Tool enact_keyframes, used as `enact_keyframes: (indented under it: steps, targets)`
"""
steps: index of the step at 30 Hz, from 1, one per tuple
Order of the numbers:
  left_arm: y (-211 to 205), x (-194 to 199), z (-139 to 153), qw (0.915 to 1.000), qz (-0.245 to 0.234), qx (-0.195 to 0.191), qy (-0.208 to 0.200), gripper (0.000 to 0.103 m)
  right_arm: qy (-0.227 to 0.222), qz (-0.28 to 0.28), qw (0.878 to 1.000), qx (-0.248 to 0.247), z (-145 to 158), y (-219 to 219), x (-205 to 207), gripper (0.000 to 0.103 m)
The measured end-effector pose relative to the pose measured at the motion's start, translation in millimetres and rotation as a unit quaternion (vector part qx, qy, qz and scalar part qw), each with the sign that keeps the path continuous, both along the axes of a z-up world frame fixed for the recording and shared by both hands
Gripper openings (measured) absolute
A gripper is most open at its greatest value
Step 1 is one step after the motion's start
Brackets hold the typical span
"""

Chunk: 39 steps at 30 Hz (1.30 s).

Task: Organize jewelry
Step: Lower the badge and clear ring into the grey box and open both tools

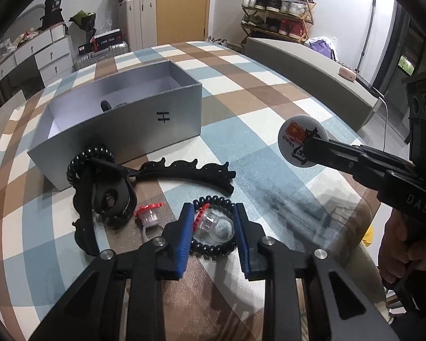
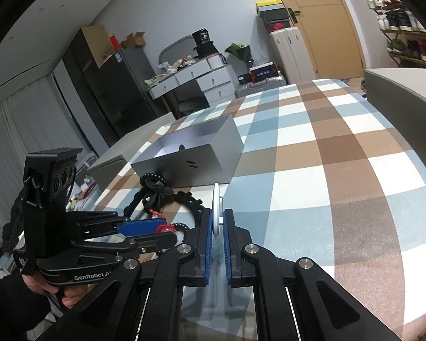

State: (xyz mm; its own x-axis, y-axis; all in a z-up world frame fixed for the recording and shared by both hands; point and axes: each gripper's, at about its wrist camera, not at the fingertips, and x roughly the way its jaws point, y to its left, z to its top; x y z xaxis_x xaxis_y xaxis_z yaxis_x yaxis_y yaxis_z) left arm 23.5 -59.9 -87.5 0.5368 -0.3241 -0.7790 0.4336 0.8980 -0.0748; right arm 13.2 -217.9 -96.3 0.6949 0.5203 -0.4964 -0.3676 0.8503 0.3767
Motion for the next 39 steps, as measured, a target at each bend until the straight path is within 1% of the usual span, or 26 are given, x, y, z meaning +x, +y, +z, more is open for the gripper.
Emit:
enact_keyframes:
  steps: [2, 6, 9, 11, 14, 18, 20, 22, 25, 27, 32, 39]
  targets:
    - [1, -1, 6, 1.0000, 0.002, -0.008, -0.006, 0.022, -0.002, 0.001, 1.000, -0.001, 2, 1, -1, 0.007]
    - [9, -4, 27, 0.9990, 0.013, -0.030, -0.030, 0.022, -0.008, 0.007, 1.000, 0.001, 8, 3, -1, 0.007]
    - [12, -3, 40, 0.9983, 0.023, -0.029, -0.045, 0.022, -0.012, 0.019, 1.000, 0.011, 16, 7, 2, 0.007]
    - [17, 0, 50, 0.9974, 0.030, -0.026, -0.060, 0.022, -0.014, 0.031, 0.999, 0.032, 24, 9, 8, 0.007]
    - [27, 7, 67, 0.9950, 0.044, -0.025, -0.086, 0.022, -0.012, 0.051, 0.996, 0.069, 35, 13, 23, 0.007]
    - [47, 25, 85, 0.9912, 0.071, -0.038, -0.105, 0.023, -0.002, 0.077, 0.991, 0.109, 52, 21, 50, 0.007]
    - [54, 34, 87, 0.9896, 0.082, -0.038, -0.112, 0.023, 0.011, 0.094, 0.989, 0.114, 58, 31, 69, 0.007]
    - [62, 46, 89, 0.9880, 0.092, -0.039, -0.118, 0.023, 0.010, 0.099, 0.989, 0.107, 63, 40, 81, 0.007]
    - [72, 60, 83, 0.9866, 0.107, -0.047, -0.114, 0.022, 0.017, 0.108, 0.989, 0.100, 65, 53, 103, 0.007]
    - [78, 71, 76, 0.9864, 0.115, -0.055, -0.103, 0.023, 0.027, 0.114, 0.987, 0.106, 62, 59, 114, 0.007]
    - [83, 88, 58, 0.9869, 0.126, -0.070, -0.074, 0.022, 0.051, 0.104, 0.989, 0.089, 50, 72, 143, 0.007]
    - [87, 101, 46, 0.9874, 0.124, -0.087, -0.045, 0.022, 0.068, 0.102, 0.990, 0.063, 34, 85, 164, 0.007]
